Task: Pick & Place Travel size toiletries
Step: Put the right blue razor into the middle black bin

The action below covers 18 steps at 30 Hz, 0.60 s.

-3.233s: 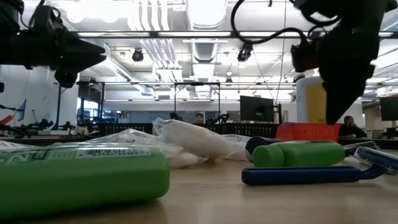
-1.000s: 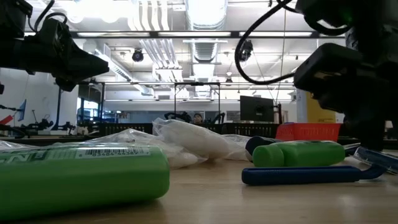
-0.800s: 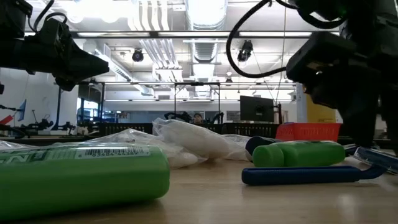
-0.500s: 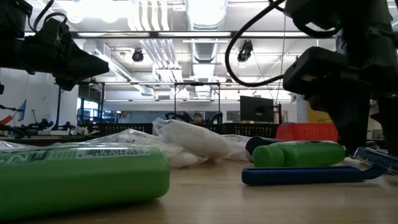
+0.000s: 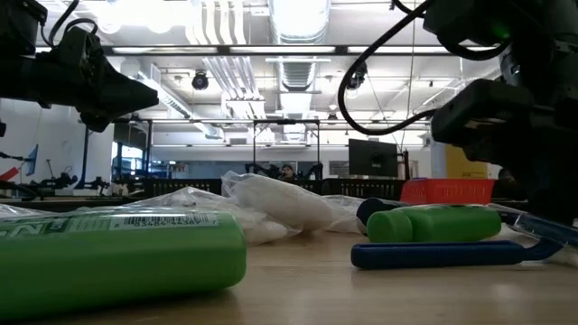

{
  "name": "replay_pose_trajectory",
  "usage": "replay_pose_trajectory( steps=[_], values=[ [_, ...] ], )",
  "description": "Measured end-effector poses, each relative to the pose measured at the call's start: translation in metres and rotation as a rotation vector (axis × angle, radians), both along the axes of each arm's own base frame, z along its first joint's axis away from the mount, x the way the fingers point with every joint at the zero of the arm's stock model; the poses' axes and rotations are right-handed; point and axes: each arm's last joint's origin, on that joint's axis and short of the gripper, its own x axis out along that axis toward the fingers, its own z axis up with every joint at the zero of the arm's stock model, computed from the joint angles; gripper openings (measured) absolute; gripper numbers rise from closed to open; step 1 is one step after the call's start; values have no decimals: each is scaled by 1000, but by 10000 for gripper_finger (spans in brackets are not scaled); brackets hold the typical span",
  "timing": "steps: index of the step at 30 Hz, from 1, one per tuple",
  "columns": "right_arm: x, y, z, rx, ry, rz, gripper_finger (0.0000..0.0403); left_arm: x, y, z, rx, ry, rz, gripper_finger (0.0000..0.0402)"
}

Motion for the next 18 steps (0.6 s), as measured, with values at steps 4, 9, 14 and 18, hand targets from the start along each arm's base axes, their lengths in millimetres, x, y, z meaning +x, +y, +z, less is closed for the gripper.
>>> replay_pose_trajectory(
  steps=[4,9,14,18],
  values=[
    [-2,-1,0,-10,-6,91,117,0,0,0,0,-1,0,115],
    [-3,0,-1,-21,-26,231,76,0,0,0,0,-1,0,115],
    [-4,1,-1,-36,-41,293,43,0,0,0,-1,-2,0,115],
    [-4,1,-1,-54,-57,343,34,0,0,0,-1,-2,0,115]
  ],
)
